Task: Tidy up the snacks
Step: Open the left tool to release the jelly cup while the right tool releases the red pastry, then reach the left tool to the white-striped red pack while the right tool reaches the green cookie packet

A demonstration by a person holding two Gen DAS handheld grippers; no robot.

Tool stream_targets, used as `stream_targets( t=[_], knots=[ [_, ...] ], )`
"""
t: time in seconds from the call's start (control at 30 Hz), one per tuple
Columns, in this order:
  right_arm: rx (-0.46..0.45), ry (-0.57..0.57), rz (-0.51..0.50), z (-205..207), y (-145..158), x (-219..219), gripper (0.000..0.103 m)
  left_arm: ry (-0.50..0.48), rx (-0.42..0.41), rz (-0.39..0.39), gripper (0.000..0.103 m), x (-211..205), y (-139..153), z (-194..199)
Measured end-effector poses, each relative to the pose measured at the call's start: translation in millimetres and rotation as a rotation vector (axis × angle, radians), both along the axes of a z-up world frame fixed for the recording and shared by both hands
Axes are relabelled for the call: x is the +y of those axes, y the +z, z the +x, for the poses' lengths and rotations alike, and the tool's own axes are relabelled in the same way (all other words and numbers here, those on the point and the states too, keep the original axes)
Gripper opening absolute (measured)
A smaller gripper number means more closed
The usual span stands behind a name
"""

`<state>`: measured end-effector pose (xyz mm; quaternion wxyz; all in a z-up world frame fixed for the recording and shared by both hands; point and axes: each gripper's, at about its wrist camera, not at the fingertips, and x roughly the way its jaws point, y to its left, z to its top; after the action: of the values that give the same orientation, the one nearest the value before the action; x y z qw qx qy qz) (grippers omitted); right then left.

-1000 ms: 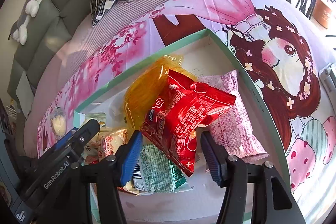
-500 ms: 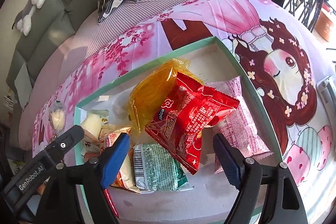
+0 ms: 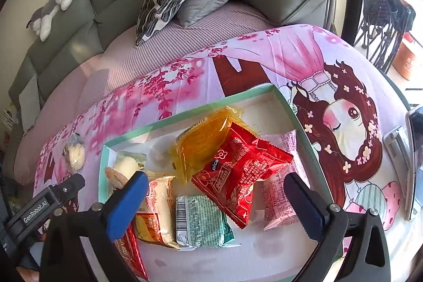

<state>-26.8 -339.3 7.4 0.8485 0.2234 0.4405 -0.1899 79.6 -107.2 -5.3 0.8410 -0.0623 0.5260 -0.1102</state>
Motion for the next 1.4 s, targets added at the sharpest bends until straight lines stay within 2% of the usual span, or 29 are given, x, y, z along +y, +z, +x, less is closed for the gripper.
stream_targets(
  t=[0.07,0.63,0.97,1.23,1.4],
  knots=[
    [-0.001,0.006,-0.008,0.6,-0.4,1.8,0.103,0.011,0.002,0.004,0.097,3.1,-2.3,-0.7],
    [-0.048,0.105,-0.096,10.2,2.6,32.6,0.103,0.040,-0.046,-0.010,0.097,29.9,3.0,-5.4],
    [-0.031,0.225,-0.115,25.4,-3.6,73.1,0.103,0.150,-0.060,-0.041,0.097,86.7,11.3,3.5],
    [-0.057,0.299,-0.123,33.3,-0.5,105.1,0.103,0.218,-0.083,0.055,0.097,136.5,15.2,12.3],
    [-0.074,0.342,-0.132,38.2,0.6,124.6,0.103,0.279,-0.078,0.058,0.097,170.3,14.5,16.1]
  ],
)
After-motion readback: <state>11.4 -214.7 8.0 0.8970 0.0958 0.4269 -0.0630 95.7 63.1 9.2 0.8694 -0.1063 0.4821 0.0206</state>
